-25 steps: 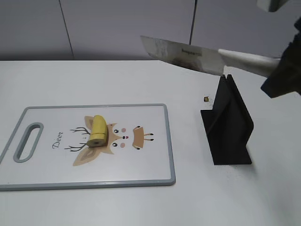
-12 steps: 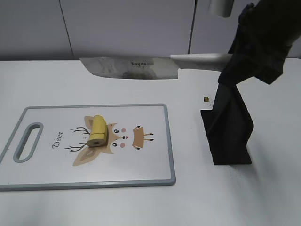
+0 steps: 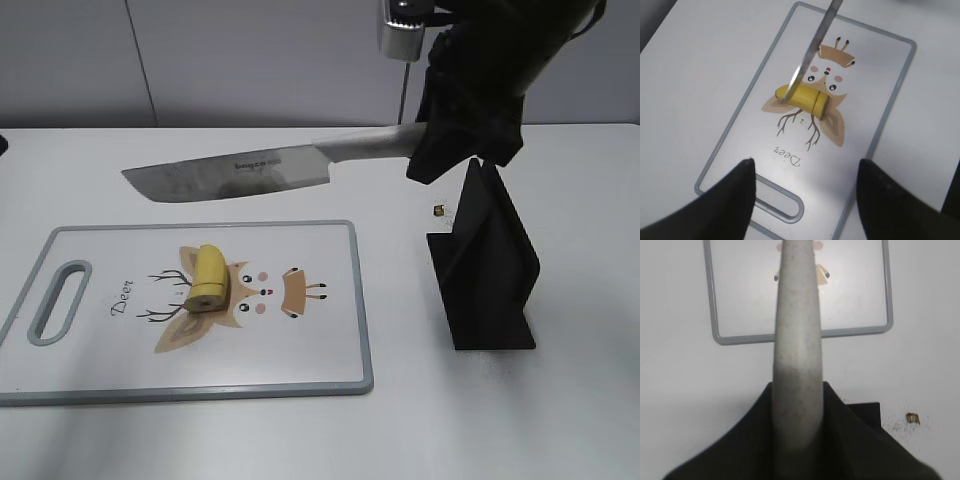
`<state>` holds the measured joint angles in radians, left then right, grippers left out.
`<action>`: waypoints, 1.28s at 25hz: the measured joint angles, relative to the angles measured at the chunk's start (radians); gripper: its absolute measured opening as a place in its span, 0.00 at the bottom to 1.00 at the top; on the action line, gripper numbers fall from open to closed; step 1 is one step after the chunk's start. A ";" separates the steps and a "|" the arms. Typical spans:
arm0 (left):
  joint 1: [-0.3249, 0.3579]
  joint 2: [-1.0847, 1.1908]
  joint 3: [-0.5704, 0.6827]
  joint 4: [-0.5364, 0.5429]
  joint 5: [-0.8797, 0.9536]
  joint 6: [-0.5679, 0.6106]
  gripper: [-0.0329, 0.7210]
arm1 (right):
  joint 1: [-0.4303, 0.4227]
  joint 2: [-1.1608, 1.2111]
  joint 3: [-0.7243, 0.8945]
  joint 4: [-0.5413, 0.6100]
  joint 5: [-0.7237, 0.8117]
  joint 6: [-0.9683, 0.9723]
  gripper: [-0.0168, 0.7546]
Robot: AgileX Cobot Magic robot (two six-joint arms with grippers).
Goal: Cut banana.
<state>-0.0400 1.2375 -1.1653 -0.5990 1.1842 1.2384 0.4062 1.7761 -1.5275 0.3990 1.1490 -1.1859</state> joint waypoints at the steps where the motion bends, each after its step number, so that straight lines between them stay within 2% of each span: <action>1: 0.000 0.037 -0.029 0.007 0.008 0.012 0.86 | 0.000 0.015 -0.016 0.019 0.005 -0.019 0.23; 7: -0.015 0.210 -0.116 0.026 0.028 0.067 0.85 | 0.000 0.105 -0.088 0.115 0.014 -0.112 0.23; 15: -0.094 0.337 -0.132 0.078 0.022 0.092 0.83 | 0.000 0.152 -0.105 0.192 0.025 -0.180 0.23; 20: -0.106 0.363 -0.132 0.100 -0.007 0.094 0.79 | 0.000 0.164 -0.108 0.197 0.025 -0.182 0.23; 22: -0.106 0.366 -0.132 0.100 -0.019 0.094 0.71 | 0.000 0.169 -0.108 0.206 0.025 -0.182 0.23; 28: -0.107 0.366 -0.132 0.096 -0.027 0.095 0.28 | 0.000 0.181 -0.110 0.229 0.021 -0.183 0.23; 32: -0.107 0.366 -0.132 0.100 -0.029 0.097 0.13 | 0.000 0.181 -0.109 0.232 0.009 -0.182 0.23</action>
<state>-0.1466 1.6031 -1.2975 -0.4992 1.1557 1.3351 0.4062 1.9566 -1.6369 0.6306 1.1580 -1.3681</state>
